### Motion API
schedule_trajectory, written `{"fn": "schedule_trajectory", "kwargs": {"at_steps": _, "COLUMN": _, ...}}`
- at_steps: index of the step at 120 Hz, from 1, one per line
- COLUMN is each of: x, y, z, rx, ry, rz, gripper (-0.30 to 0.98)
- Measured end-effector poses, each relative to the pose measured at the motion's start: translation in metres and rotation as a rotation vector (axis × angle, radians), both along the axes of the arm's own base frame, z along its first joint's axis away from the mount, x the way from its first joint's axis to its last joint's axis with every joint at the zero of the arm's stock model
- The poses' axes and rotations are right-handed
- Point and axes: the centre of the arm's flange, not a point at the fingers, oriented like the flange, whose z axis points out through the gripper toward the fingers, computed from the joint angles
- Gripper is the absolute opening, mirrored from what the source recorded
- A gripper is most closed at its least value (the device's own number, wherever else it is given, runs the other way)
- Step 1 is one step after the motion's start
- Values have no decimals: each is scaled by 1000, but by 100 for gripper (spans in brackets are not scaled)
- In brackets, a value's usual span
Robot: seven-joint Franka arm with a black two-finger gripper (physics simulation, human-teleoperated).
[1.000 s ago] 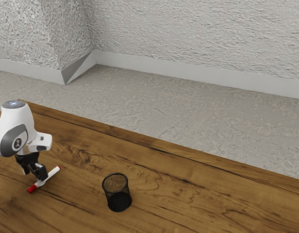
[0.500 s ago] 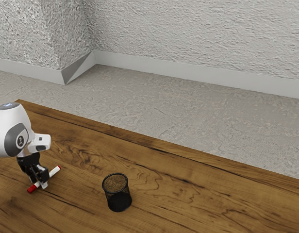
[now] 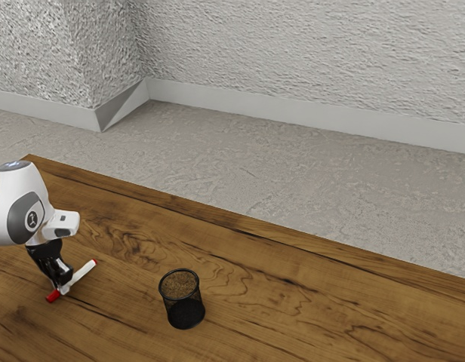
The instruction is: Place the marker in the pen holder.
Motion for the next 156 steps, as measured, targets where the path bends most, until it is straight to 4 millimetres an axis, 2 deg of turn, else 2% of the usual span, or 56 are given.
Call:
{"fn": "schedule_trajectory", "kwargs": {"at_steps": 28, "x": 0, "y": 0, "z": -1, "rx": 5, "ry": 7, "rz": -14, "gripper": -11}}
{"fn": "schedule_trajectory", "kwargs": {"at_steps": 54, "x": 1, "y": 0, "z": 0, "rx": 11, "ry": 5, "rz": -10, "gripper": -10}}
{"fn": "schedule_trajectory", "kwargs": {"at_steps": 84, "x": 4, "y": -3, "z": 14, "rx": -3, "ry": -16, "rz": -9, "gripper": -10}}
{"fn": "schedule_trajectory", "kwargs": {"at_steps": 106, "x": 11, "y": -4, "z": 39, "rx": -8, "ry": -61, "rz": -26, "gripper": -10}}
{"fn": "schedule_trajectory", "kwargs": {"at_steps": 119, "x": 23, "y": -1, "z": 64, "rx": 22, "ry": -91, "rz": -61, "gripper": -10}}
{"fn": "schedule_trajectory", "kwargs": {"at_steps": 137, "x": 61, "y": -32, "z": 105, "rx": 65, "ry": -130, "rz": -164, "gripper": -10}}
{"fn": "schedule_trajectory", "kwargs": {"at_steps": 156, "x": 104, "y": -93, "z": 147, "rx": 107, "ry": -147, "rz": -297, "gripper": -10}}
